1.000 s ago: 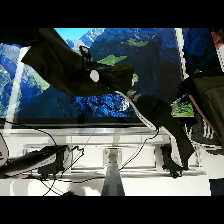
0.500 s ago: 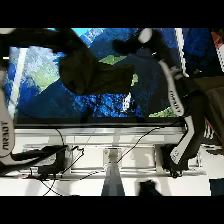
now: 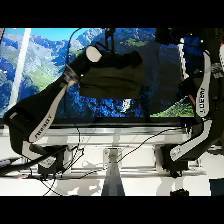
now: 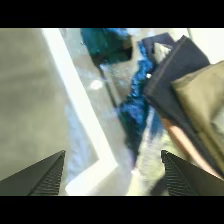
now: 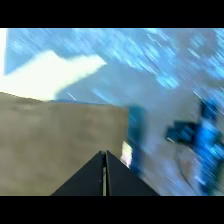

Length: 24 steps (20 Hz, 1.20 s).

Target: Fold the clothes and pants, and hang the long-sleeved shirts on hangers.

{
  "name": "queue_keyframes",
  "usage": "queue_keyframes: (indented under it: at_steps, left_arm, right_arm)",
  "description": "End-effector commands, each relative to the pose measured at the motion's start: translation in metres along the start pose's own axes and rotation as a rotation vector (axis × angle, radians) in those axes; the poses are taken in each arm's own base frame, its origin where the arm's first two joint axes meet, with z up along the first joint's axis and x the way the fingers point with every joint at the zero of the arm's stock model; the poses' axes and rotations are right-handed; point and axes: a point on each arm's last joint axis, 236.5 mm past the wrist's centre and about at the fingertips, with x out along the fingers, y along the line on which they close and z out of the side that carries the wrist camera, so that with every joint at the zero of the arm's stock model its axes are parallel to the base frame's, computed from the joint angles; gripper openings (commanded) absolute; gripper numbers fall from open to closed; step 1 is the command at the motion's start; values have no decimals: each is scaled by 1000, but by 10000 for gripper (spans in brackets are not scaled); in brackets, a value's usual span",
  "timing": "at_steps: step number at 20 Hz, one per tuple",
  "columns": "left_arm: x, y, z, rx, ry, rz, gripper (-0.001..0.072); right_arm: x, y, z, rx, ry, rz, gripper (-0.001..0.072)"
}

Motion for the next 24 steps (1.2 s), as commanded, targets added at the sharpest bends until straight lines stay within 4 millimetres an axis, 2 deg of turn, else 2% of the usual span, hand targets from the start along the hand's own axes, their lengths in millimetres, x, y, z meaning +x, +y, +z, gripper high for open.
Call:
queue_keyframes:
  at_steps: [1,3,4,6,7,8,9,10,11,13,14,15,17,18,21,22,23,24]
  left_arm:
    - [4,28,-5,129,24,96,707]
    - [-19,55,0,157,69,157,706]
    - [-33,69,3,159,92,186,705]
    - [-60,91,9,134,120,222,705]
    - [-71,98,13,119,127,233,704]
    - [-82,105,15,103,135,241,697]
    - [-90,110,17,91,140,247,693]
    - [-97,113,18,82,142,252,694]
    - [-101,116,18,77,146,255,694]
    - [-103,117,17,73,156,256,694]
    - [-103,117,17,73,155,256,694]
    - [-102,115,16,75,156,254,694]
    - [-99,112,15,81,158,249,694]
    - [-98,110,14,83,159,247,694]
    - [-96,110,13,89,163,248,694]
    - [-96,110,12,88,164,249,694]
    - [-97,112,13,86,162,251,694]
    - [-98,113,14,83,159,253,694]
  right_arm:
    - [1,-42,-46,-94,177,-67,25]
    - [16,-48,-67,-77,226,-8,24]
    - [24,-41,-81,-105,258,70,25]
    - [38,-14,-109,-146,297,274,25]
    - [44,6,-119,-158,282,396,25]
    - [51,21,-122,-132,243,490,25]
    - [59,28,-121,-68,205,534,33]
    - [69,31,-122,-1,177,550,140]
    - [78,27,-125,36,167,537,304]
    - [92,12,-130,87,165,473,533]
    - [97,4,-130,136,168,430,686]
    - [102,0,-128,179,161,401,713]
    - [116,13,-132,228,176,385,713]
    - [126,26,-138,243,198,382,713]
    - [161,78,-160,251,238,375,706]
    - [170,94,-164,233,228,368,683]
    - [178,111,-167,197,208,359,641]
    - [184,126,-167,165,180,350,500]
